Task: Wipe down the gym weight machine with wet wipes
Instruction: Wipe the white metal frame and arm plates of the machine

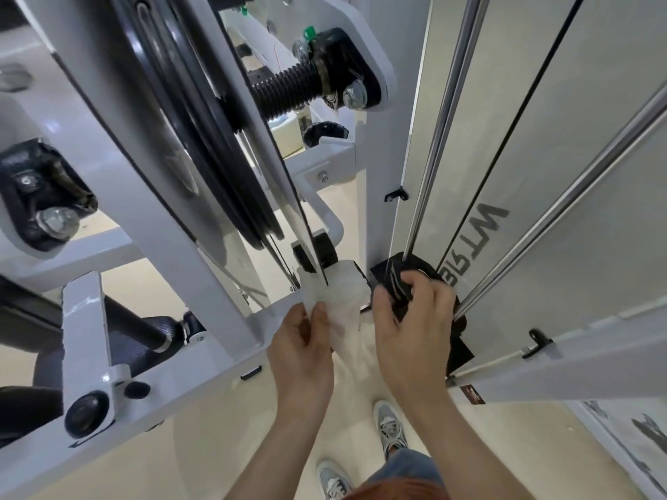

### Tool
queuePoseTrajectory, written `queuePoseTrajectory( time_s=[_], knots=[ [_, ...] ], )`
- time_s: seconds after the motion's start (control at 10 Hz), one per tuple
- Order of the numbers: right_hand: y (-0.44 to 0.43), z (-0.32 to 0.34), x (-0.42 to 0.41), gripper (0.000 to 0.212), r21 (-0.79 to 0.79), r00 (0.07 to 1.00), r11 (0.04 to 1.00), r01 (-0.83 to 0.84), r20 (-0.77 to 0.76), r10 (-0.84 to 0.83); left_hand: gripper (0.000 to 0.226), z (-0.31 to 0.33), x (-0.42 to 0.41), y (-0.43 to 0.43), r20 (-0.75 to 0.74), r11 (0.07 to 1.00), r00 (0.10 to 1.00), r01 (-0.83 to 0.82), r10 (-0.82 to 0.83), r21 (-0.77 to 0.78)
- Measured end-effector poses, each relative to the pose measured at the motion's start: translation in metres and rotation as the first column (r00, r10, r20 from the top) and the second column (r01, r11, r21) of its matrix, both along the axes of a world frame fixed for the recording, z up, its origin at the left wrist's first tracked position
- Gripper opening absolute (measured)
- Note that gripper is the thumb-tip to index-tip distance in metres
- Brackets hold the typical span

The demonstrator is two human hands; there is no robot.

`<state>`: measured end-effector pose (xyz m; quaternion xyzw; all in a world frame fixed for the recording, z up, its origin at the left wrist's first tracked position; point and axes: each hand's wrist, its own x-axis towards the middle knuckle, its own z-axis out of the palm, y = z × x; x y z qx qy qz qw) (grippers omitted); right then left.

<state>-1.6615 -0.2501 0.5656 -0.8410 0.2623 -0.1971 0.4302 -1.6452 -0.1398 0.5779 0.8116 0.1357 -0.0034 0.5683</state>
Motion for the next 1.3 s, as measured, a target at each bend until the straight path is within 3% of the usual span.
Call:
queuePoseTrajectory(
  time_s=[0.1, 0.2, 0.3, 0.4, 0.5, 0.6, 0.7, 0.8, 0.9, 1.0, 1.1, 1.2, 1.3],
  knots=[
    [0.028, 0.004, -0.012, 0.044, 0.791, 0.959, 0.611, 0.041, -0.203, 0.198, 0.020, 0.003, -0.002, 0.006, 0.013, 0.998, 1.000, 0.010, -0.011, 0.067],
    [0.050, -0.004, 0.013, 0.043, 0.919, 0.973, 0.387, 0.076, -0.153, 0.173, 0.004, 0.005, -0.005, 0.016, 0.024, 0.994, 0.999, 0.027, -0.030, 0.108],
    [0.068, -0.002, 0.050, 0.045, 0.904, 0.970, 0.356, 0.238, -0.237, -0.045, 0.017, 0.004, -0.019, 0.028, 0.135, 0.989, 0.991, -0.023, 0.003, 0.146],
    [0.077, -0.002, 0.067, 0.050, 0.863, 0.940, 0.377, 0.336, -0.286, -0.185, 0.028, 0.004, -0.028, 0.039, 0.336, 0.943, 0.936, -0.010, -0.108, 0.332],
    [0.075, -0.007, 0.069, 0.057, 0.876, 0.939, 0.374, 0.304, -0.210, -0.271, 0.022, 0.005, -0.027, 0.053, 0.448, 0.858, 0.826, 0.080, -0.343, 0.508],
    [0.056, -0.012, 0.076, 0.025, 0.877, 0.899, 0.426, 0.224, -0.017, -0.437, 0.032, 0.004, -0.025, 0.061, 0.405, 0.800, 0.808, 0.130, -0.428, 0.586],
    [0.060, -0.013, 0.084, 0.032, 0.853, 0.855, 0.443, 0.274, -0.005, -0.519, 0.039, 0.003, -0.015, 0.065, 0.322, 0.681, 0.759, 0.210, -0.566, 0.702],
    [0.101, -0.005, 0.067, 0.043, 0.875, 0.872, 0.402, 0.269, -0.044, -0.488, 0.038, 0.012, 0.000, 0.076, 0.303, 0.645, 0.726, 0.246, -0.617, 0.724],
    [0.141, 0.002, 0.039, 0.046, 0.967, 0.986, 0.242, 0.084, -0.045, -0.160, 0.047, 0.017, 0.003, 0.104, 0.271, 0.594, 0.687, 0.286, -0.674, 0.752],
    [0.168, -0.003, 0.025, 0.051, 0.993, 0.989, 0.053, 0.108, -0.101, -0.108, 0.049, 0.023, -0.004, 0.126, 0.198, 0.510, 0.639, 0.350, -0.743, 0.786],
    [0.135, -0.011, 0.056, 0.061, 0.983, 0.957, 0.021, 0.182, -0.172, -0.233, 0.051, 0.013, -0.010, 0.126, 0.177, 0.498, 0.661, 0.337, -0.729, 0.799],
    [0.069, -0.004, 0.090, 0.054, 0.903, 0.803, 0.134, 0.409, -0.287, -0.522, 0.056, 0.005, -0.013, 0.117, 0.157, 0.553, 0.718, 0.359, -0.678, 0.752],
    [0.050, -0.004, 0.101, 0.044, 0.880, 0.783, 0.273, 0.388, -0.158, -0.602, 0.060, 0.005, -0.010, 0.101, 0.180, 0.572, 0.717, 0.351, -0.674, 0.742]
  ],
)
